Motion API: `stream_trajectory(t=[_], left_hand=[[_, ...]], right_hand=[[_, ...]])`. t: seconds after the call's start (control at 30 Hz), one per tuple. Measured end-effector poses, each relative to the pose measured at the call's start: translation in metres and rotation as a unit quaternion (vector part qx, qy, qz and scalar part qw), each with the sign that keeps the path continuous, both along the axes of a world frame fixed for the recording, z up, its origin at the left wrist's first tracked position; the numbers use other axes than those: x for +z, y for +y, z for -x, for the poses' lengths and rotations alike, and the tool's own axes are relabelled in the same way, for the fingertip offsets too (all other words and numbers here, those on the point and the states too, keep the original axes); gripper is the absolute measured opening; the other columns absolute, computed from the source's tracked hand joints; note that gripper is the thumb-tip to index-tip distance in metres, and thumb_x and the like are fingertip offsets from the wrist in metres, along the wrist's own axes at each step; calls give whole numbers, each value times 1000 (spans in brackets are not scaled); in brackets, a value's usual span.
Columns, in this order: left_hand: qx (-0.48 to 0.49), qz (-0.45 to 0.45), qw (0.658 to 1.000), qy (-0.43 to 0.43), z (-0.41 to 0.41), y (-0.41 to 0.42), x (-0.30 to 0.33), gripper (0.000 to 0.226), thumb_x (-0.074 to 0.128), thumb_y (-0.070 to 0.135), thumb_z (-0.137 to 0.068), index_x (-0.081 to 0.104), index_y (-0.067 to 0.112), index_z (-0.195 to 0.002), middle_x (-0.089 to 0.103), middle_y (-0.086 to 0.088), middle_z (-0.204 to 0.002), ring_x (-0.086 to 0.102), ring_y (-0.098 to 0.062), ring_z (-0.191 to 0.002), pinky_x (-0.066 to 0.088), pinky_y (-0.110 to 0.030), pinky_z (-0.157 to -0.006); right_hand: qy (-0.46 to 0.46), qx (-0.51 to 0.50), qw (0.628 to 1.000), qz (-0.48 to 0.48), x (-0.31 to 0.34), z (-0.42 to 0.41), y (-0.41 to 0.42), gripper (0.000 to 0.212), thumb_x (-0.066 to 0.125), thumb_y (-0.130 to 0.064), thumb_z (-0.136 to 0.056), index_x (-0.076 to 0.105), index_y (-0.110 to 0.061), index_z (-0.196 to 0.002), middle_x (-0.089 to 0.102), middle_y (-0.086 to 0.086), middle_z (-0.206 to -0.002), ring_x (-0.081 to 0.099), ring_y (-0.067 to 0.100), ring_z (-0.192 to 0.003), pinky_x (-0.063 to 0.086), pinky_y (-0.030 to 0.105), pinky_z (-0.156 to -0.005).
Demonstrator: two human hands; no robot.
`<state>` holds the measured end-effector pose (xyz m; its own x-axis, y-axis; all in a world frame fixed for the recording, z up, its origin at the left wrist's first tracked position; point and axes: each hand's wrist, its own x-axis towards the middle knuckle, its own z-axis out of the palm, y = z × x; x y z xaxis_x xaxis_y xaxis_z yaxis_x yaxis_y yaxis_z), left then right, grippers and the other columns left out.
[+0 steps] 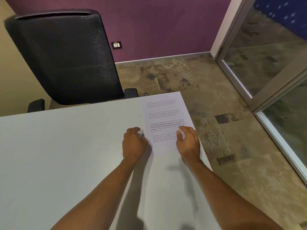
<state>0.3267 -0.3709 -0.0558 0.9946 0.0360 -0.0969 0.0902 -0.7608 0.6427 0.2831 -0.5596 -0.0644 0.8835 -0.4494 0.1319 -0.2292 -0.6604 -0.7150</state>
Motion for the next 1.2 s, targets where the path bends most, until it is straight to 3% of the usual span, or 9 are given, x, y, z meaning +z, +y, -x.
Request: stream_trajectory(t=[0.13, 0.3, 0.5, 0.77, 1.03, 1.2], left_hand=[[-24, -16, 1000, -12, 38, 26, 9, 36, 59, 17, -90, 58, 7, -125, 57, -12, -129, 53, -29, -117, 43, -36, -93], [-44, -41, 998, -13, 98, 64, 25, 34, 57, 16, -90, 60, 7, -122, 58, -11, -127, 53, -29, -116, 43, -37, -94], [-67, -72, 995, -2, 169, 107, 45, 39, 55, 20, -90, 58, 6, -126, 57, -11, -130, 53, -29, -117, 44, -38, -95], [-106, -128, 986, -18, 245, 185, 66, 44, 61, 17, -87, 59, -4, -124, 61, -22, -125, 59, -39, -112, 49, -44, -92], [-136, -186, 973, 0, 316, 267, 58, 25, 59, 14, -85, 66, -2, -103, 67, -16, -104, 62, -36, -97, 50, -44, -76], [-118, -226, 967, -4, 344, 315, 46, 19, 67, 14, -79, 68, 6, -96, 66, -10, -106, 57, -33, -112, 41, -46, -88]], right_hand=[[-23, 49, 998, 40, 5, 41, 41, 27, 71, -19, -88, 71, -1, -108, 73, 14, -110, 67, 31, -104, 51, 36, -91], [71, 94, 992, 47, 20, 88, 80, 38, 59, -35, -95, 65, -11, -124, 66, 6, -128, 58, 23, -122, 44, 35, -105], [117, 173, 973, 100, 39, 142, 126, 44, 48, -34, -100, 56, -9, -135, 56, 7, -142, 47, 23, -134, 31, 33, -114], [92, 219, 956, 171, 50, 212, 188, 48, 54, -35, -98, 55, -7, -136, 53, 10, -145, 44, 25, -139, 31, 40, -114], [186, 260, 931, 174, 46, 284, 255, 60, 31, -47, -102, 27, -15, -153, 24, 1, -162, 13, 15, -151, 3, 32, -121], [227, 255, 928, 148, 43, 319, 293, 60, 29, -47, -103, 22, -16, -154, 17, -1, -164, 6, 12, -151, 1, 30, -121]])
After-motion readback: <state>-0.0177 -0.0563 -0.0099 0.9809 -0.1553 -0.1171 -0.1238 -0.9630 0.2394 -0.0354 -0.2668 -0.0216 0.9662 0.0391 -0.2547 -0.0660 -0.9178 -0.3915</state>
